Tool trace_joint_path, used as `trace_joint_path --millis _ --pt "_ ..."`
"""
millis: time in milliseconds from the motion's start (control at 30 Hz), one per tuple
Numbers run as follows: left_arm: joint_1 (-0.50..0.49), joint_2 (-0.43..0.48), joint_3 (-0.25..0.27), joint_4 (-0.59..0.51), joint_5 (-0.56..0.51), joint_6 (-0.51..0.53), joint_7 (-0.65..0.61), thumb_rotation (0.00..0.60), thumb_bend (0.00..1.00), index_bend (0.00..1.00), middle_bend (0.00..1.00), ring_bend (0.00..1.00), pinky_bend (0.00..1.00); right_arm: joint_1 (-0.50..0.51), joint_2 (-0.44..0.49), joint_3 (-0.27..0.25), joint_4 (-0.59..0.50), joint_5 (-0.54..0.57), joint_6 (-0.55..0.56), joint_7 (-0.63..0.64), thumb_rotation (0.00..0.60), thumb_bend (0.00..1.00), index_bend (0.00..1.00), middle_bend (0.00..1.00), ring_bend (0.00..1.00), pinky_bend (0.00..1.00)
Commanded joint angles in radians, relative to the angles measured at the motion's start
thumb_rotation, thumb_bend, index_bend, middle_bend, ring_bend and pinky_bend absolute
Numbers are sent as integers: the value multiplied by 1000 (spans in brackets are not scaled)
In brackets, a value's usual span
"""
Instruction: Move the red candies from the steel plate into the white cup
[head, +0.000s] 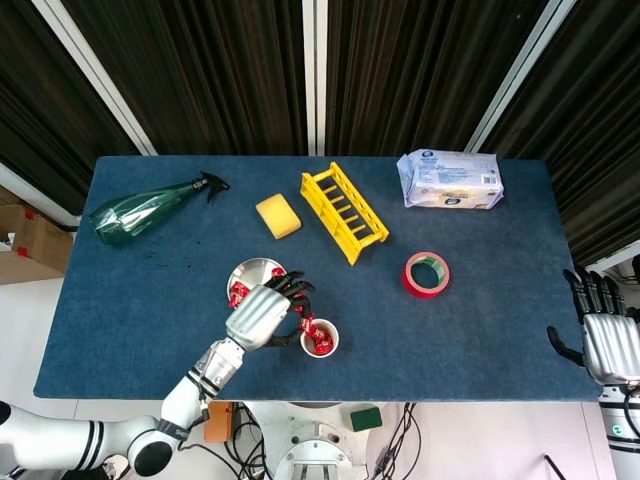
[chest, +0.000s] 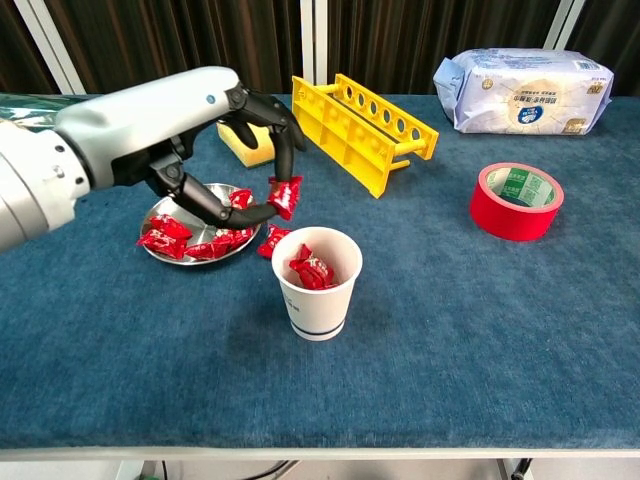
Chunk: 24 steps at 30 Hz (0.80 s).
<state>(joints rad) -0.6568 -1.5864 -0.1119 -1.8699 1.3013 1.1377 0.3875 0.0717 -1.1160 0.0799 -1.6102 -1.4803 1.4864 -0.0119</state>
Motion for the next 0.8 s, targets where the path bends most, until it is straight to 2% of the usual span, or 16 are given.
trace_joint_path --millis 33,233,433,667,800 --pt "-12 -40 2 -4 -4 -8 31 600 307 591 264 119 242 0 2 1 1 1 0 4 600 302 0 0 0 0" --pt "-24 -96 2 23 -19 -22 52 600 307 590 264 119 242 1 4 0 4 0 -2 10 600 302 0 0 0 0" --pt "-29 -107 -2 43 -23 -27 58 600 307 571 264 119 242 0 5 2 3 0 0 14 600 302 0 0 0 0" --pt "-29 -91 9 38 -8 -34 53 600 306 321 254 119 242 3 2 2 3 3 -6 6 600 301 0 0 0 0" --pt "-25 -81 13 34 0 -31 48 600 307 287 254 118 242 2 1 1 2 3 -4 3 600 301 0 0 0 0"
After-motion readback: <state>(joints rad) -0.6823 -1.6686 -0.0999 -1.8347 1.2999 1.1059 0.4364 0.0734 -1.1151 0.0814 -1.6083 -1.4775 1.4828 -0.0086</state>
